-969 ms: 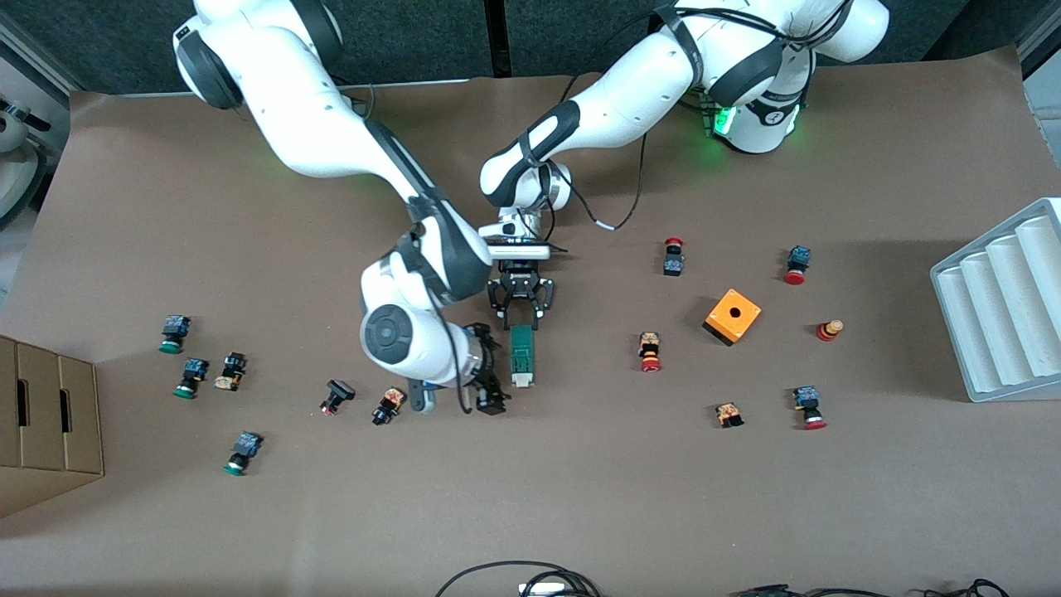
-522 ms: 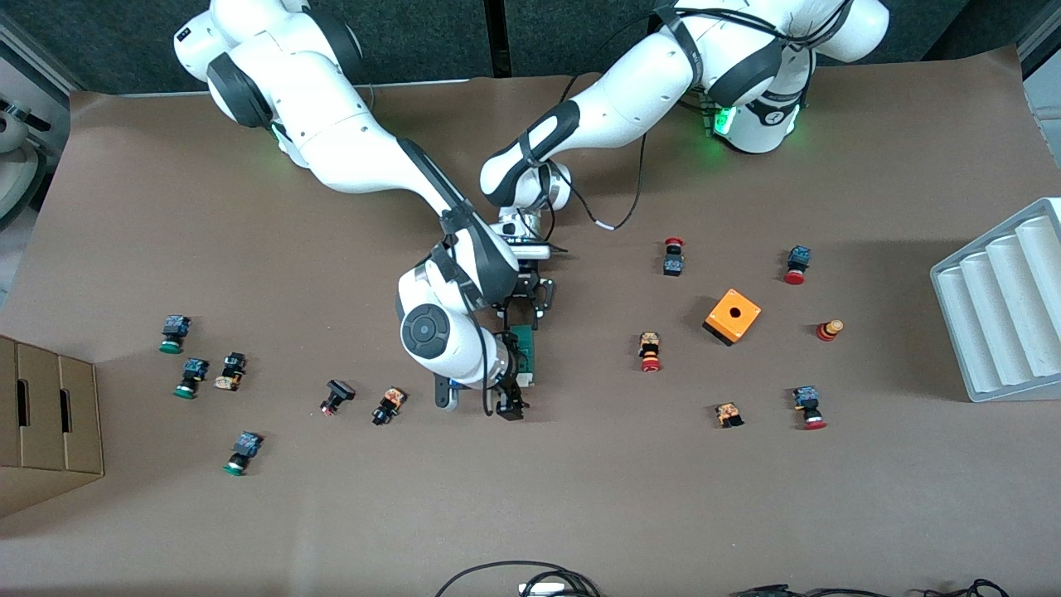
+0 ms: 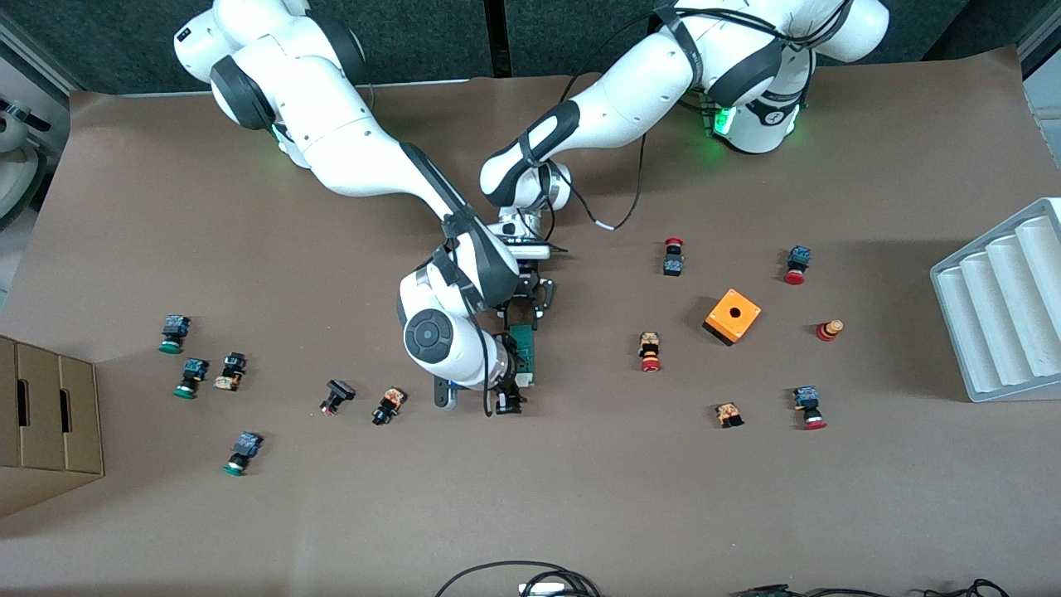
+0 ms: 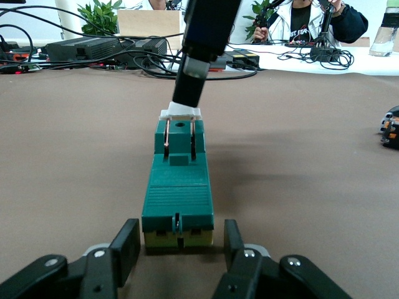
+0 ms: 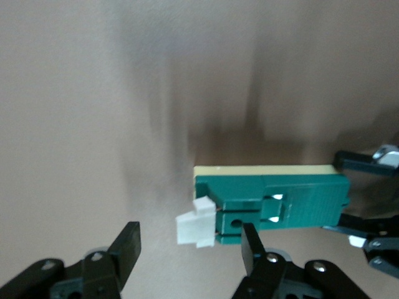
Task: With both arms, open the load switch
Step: 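Grasp the white lever of the switch with the right gripper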
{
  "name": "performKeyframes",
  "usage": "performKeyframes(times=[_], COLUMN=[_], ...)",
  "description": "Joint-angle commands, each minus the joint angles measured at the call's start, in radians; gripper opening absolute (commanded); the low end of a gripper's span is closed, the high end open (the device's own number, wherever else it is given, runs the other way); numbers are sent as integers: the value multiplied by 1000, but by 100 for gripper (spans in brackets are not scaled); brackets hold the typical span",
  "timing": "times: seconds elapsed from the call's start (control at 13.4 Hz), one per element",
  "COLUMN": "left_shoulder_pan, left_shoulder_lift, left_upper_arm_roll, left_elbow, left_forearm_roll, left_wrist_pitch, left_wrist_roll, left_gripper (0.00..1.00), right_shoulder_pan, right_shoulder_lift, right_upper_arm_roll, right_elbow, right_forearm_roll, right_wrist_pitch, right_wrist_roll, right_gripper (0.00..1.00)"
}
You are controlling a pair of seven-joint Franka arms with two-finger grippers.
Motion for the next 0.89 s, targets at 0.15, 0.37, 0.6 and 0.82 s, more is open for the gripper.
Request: performKeyframes(times=[0.15, 0.37, 0.6, 0.82], left_shoulder_pan=[-15, -15, -15, -15], left_shoulder_lift=[21, 21, 20, 20], left_upper_arm_roll=[11, 11, 11, 11], left_elbow=[15, 13, 13, 13], left_forearm_roll=[14, 14, 12, 14], left_wrist_pitch=[1, 1, 1, -1], left_wrist_roll=[-23, -23, -23, -23], left_gripper=[61, 60, 60, 58], right_shoulder_pan=[-1, 2, 10, 10], right_shoulder_lift=[23, 49, 77, 75], right_upper_arm_roll=[-5, -6, -17, -19], right_elbow=[44, 88, 117, 117], right_forearm_roll=[36, 57, 60, 60], right_wrist_pitch=[-53, -48, -39, -48], right_wrist_roll=[14, 35, 60, 60], right_gripper=[73, 73, 73, 69])
